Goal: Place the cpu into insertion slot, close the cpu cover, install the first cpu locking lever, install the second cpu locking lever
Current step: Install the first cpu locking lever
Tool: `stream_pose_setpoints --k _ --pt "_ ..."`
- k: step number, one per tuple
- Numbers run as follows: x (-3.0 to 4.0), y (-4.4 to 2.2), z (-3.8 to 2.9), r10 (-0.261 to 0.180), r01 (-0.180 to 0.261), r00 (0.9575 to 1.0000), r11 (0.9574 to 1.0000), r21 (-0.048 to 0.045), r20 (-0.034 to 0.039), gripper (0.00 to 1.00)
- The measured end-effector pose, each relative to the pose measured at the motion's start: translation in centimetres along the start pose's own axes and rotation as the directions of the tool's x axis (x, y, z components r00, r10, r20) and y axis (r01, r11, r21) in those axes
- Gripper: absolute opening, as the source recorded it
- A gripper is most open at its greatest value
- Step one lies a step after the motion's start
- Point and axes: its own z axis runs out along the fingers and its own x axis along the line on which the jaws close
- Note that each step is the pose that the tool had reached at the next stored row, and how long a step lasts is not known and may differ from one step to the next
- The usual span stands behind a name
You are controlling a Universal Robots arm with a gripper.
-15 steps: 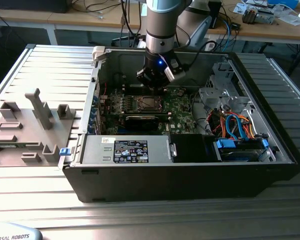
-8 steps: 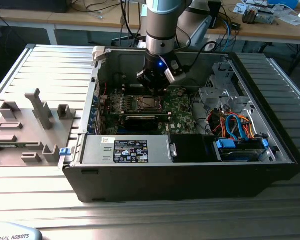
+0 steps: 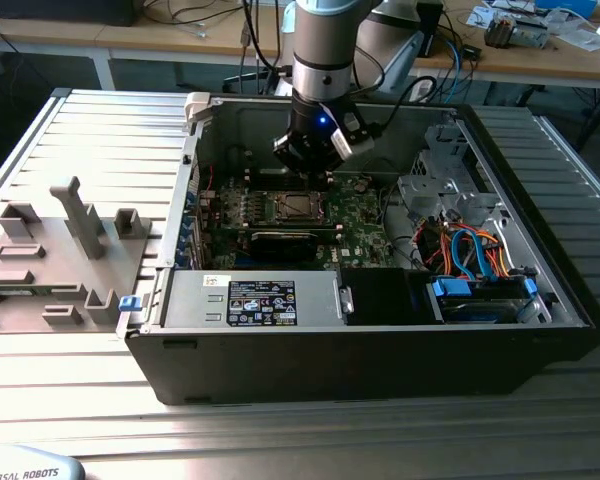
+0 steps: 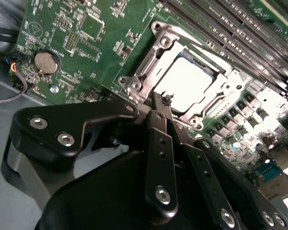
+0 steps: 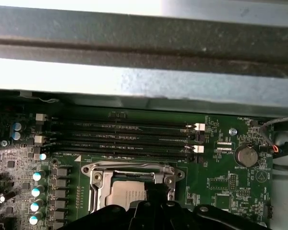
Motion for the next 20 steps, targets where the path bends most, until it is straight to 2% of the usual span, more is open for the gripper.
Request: stream_pose_setpoints --k 6,10,20 --pt "0.02 -0.37 -0.16 0.000 0.000 1.0000 1.0000 0.0058 -0.0003 0.11" --pt "0.03 -0.68 -0.26 0.000 0.000 1.0000 0.9999 0.0128 -0.0007 0.11" --pt "0.06 -1.28 -0.51 -0.001 0.001 1.0000 0.9993 0.0386 -0.0022 0.11"
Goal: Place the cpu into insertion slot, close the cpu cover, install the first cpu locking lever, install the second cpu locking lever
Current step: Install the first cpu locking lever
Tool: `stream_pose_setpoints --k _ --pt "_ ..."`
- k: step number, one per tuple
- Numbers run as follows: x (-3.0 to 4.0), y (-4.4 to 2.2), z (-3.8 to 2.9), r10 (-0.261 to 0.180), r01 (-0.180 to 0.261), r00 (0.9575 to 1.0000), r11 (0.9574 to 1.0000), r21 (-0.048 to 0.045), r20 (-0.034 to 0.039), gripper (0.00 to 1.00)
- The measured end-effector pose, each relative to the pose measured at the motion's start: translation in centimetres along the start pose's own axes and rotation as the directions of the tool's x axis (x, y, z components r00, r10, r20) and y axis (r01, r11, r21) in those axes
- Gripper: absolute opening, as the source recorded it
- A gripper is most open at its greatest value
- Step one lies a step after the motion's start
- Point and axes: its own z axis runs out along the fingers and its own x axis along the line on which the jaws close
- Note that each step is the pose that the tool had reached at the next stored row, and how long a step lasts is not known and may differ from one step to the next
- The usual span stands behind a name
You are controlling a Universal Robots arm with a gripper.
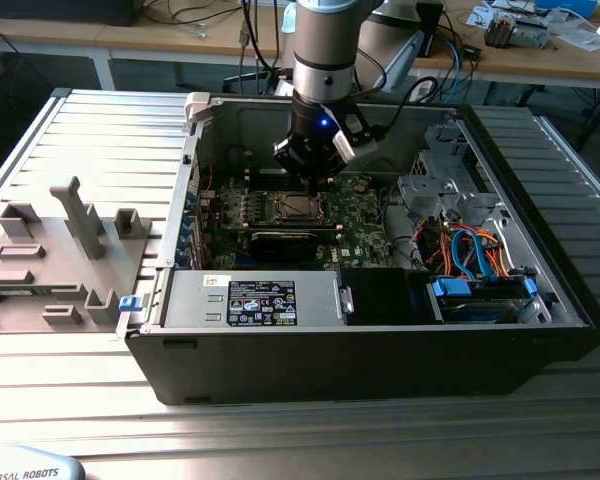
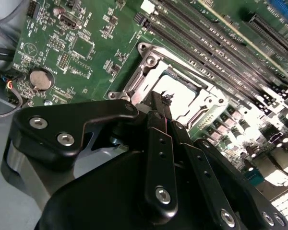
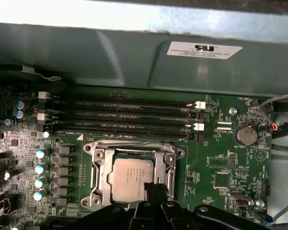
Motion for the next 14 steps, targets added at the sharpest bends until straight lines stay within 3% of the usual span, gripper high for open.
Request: stream_pose_setpoints --k 4,14 --pt "0.00 -0.02 -0.22 0.000 0.000 1.0000 1.0000 0.0051 -0.0004 0.11" --pt "-0.01 -0.02 -0.55 0.000 0.000 1.0000 1.0000 0.0066 -0.0004 0.11"
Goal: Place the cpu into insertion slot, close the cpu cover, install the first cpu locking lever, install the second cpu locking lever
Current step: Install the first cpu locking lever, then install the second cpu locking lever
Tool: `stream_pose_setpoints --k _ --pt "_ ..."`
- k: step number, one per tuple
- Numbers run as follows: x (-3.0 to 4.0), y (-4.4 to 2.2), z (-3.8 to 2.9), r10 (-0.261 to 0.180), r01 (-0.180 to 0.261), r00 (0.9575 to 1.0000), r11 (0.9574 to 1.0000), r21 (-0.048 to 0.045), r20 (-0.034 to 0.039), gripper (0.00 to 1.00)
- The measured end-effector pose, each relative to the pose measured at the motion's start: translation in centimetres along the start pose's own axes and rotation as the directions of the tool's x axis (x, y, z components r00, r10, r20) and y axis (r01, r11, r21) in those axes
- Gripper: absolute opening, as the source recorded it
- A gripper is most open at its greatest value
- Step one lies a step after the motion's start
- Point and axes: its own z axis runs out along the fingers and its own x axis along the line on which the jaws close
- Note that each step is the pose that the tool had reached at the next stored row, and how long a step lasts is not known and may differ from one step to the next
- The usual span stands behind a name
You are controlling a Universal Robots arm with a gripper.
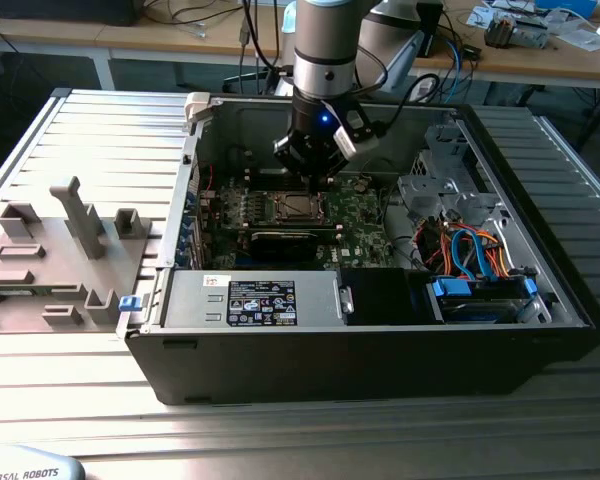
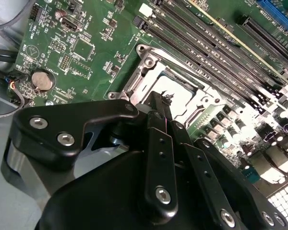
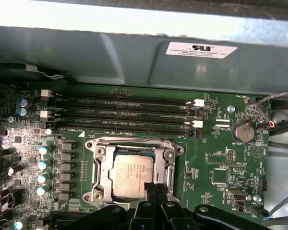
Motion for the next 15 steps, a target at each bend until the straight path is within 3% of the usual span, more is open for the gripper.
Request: stream_pose_setpoints --k 8,15 --pt "-0.02 -0.01 -0.68 0.000 0.000 1.0000 1.0000 0.0026 -0.0002 0.11" --pt "-0.02 -0.01 -0.78 0.000 0.000 1.0000 1.0000 0.0028 -0.0002 0.11"
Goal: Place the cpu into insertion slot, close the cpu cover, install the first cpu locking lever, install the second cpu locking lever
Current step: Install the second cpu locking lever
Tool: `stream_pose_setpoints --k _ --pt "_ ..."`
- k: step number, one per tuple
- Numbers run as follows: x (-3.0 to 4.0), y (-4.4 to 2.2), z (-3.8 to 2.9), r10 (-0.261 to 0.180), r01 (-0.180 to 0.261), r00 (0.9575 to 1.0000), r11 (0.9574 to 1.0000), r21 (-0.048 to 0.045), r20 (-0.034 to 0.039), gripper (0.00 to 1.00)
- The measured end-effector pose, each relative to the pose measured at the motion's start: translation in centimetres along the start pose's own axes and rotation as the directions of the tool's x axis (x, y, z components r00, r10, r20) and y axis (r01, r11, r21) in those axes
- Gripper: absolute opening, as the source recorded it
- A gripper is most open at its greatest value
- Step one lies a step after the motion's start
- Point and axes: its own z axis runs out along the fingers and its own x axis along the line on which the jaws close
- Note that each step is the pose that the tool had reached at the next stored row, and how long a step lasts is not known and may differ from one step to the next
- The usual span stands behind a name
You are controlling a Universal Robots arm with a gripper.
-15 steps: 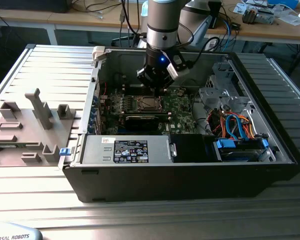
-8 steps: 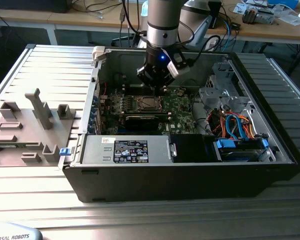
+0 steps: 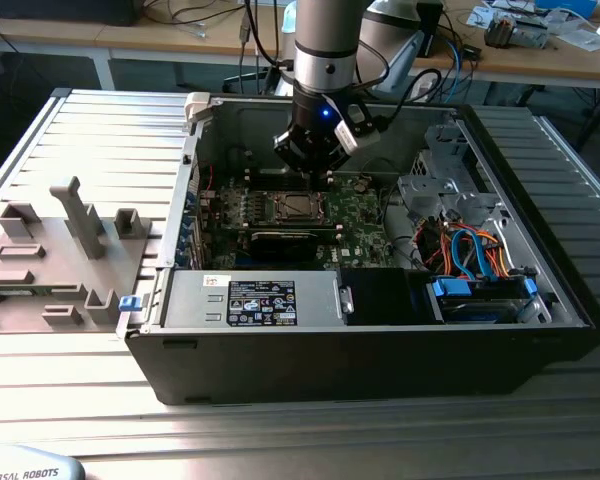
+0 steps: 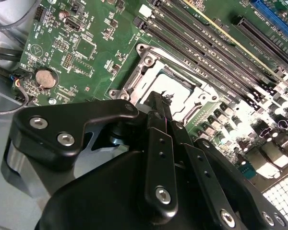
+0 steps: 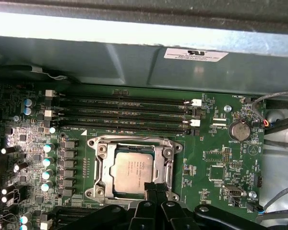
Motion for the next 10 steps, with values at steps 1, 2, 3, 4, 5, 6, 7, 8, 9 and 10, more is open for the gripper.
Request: stream_pose_setpoints --k 1,2,3,4,5,6,7,8,9,10 --pt "0.00 0.00 0.00 0.000 0.000 1.0000 1.0000 0.0001 -0.0001 0.11" --pt "0.01 -0.03 0.00 0.000 0.000 1.0000 1.0000 0.0001 0.0000 0.11" --pt "0.01 -0.09 0.00 0.000 0.000 1.0000 1.0000 0.0001 -0.0001 0.11" --pt "0.01 -0.11 0.00 0.000 0.000 1.0000 1.0000 0.0000 0.0000 0.11" --pt "0.01 -0.14 0.00 0.000 0.000 1.0000 1.0000 0.0001 0.0000 0.11" --pt "0.01 -0.17 0.01 0.000 0.000 1.0000 1.0000 0.0000 0.0000 0.11" --pt "0.01 -0.20 0.00 0.000 0.000 1.0000 1.0000 0.0000 0.0000 0.11" --pt "0.01 -0.22 0.01 0.000 0.000 1.0000 1.0000 0.0000 0.0000 0.11" --pt "0.01 -0.24 0.01 0.000 0.000 1.0000 1.0000 0.0000 0.0000 0.11" --pt "0.02 -0.28 0.00 0.000 0.000 1.0000 1.0000 0.0001 0.0000 0.11"
